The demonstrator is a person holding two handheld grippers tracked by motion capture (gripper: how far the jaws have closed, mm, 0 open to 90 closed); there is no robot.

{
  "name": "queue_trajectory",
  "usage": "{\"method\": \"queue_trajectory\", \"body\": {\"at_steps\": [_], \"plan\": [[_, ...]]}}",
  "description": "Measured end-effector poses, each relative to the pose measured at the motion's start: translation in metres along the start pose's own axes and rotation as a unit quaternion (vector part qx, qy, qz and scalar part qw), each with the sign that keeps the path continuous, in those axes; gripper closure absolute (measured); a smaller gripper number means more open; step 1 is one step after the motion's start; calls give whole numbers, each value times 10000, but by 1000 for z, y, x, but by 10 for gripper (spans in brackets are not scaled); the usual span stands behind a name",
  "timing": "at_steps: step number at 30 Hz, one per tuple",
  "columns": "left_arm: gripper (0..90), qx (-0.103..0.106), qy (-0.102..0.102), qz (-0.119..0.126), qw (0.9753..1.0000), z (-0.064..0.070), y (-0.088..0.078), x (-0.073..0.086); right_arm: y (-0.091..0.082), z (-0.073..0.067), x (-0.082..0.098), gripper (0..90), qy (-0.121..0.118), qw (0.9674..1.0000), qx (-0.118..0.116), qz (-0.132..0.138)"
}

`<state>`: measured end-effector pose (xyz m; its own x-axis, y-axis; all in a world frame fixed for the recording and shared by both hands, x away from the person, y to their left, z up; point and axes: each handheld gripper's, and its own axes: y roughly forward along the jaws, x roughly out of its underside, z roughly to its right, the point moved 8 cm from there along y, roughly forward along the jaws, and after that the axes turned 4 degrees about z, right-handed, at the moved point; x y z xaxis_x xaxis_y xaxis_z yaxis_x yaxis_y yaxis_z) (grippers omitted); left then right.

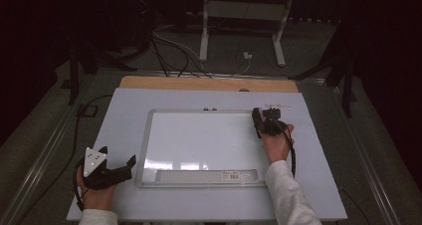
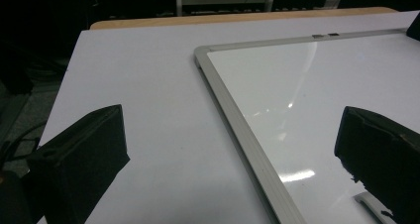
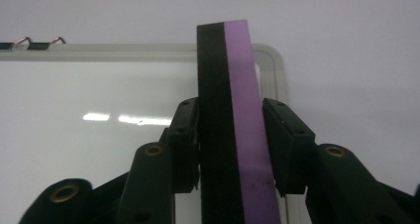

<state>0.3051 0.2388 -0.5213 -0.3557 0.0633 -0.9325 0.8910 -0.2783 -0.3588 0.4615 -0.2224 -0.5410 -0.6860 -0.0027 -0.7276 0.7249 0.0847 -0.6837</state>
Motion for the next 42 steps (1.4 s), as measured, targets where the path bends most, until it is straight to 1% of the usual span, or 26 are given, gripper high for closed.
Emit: {"method": "queue_trajectory", "body": {"at_steps": [4, 6, 8, 10, 12, 13, 15, 16, 18, 21, 23, 24, 25, 26, 28, 29, 30, 31, 32, 33, 35, 36, 38, 42], "plan": [[8, 1, 12, -9, 10000, 0, 0, 0, -1, -2, 0, 521, 12, 9999, -101, 17], [8, 0, 3, -1, 10000, 0, 0, 0, -2, -4, -2, 471, 40, 9997, -242, 44], [8, 0, -2, 0, 10000, 0, 0, 0, -3, -4, -3, 446, 18, 9995, -325, 56], [8, 0, -1, -1, 10000, 0, 0, 0, -3, -4, -4, 355, 25, 9988, -472, 82], [8, 2, 0, -4, 10000, 0, 0, 0, -5, -5, -5, 333, 13, 9981, -609, 91], [8, 4, 8, -10, 10000, 0, 0, 0, -6, -6, -6, 302, 12, 9976, -684, 120], [8, 4, 6, -13, 10000, 0, 0, 0, -12, -8, -7, 256, -53, 9974, -689, 206], [8, 3, 7, -13, 10000, 0, 0, 0, -14, -9, -8, 222, -95, 9969, -746, 231], [8, 6, 11, -9, 10000, 1, 0, 0, -18, -13, -9, 157, -130, 9950, -951, 264], [8, 7, 9, -10, 10000, 1, 0, 0, -25, -17, -11, 61, -271, 9931, -1088, 345], [8, 7, 2, -10, 10000, 1, 0, 0, -29, -20, -10, 18, -450, 9912, -1198, 339], [8, 11, 1, -9, 10000, 1, 0, 0, -31, -21, -10, 13, -564, 9906, -1193, 366], [8, 13, 2, -9, 10000, 1, 0, 0, -35, -22, -10, 12, -662, 9896, -1211, 400], [8, 16, 5, -10, 10000, 1, 0, 0, -38, -23, -9, 7, -695, 9882, -1294, 438], [8, 21, 5, -7, 10000, 1, 0, 0, -46, -26, -8, 4, -754, 9844, -1485, 560], [8, 25, 2, -6, 10000, 2, 0, 0, -50, -27, -8, 4, -806, 9828, -1543, 622], [8, 25, 4, -4, 10000, 2, 0, 0, -53, -27, -7, 4, -908, 9819, -1508, 697], [8, 30, 15, -5, 10000, 2, 0, 0, -56, -27, -6, 4, -974, 9801, -1539, 795], [8, 28, 17, -3, 10000, 2, 0, 0, -58, -27, -6, 4, -994, 9782, -1612, 852], [8, 31, 13, -2, 10000, 2, 0, 0, -61, -27, -5, 4, -1042, 9754, -1708, 928], [8, 34, 16, -2, 10000, 2, 0, 0, -66, -26, -4, 5, -1095, 9716, -1824, 1040], [8, 41, 18, 2, 10000, 3, 0, 0, -68, -25, -3, 5, -1127, 9707, -1838, 1059], [8, 50, 20, 13, 10000, 3, 0, 0, -75, -23, -1, 5, -1188, 9677, -1887, 1176], [8, 63, 37, 26, 10000, 3, -1, -1, -87, -17, 3, 4, -1267, 9637, -1897, 1388]]}}
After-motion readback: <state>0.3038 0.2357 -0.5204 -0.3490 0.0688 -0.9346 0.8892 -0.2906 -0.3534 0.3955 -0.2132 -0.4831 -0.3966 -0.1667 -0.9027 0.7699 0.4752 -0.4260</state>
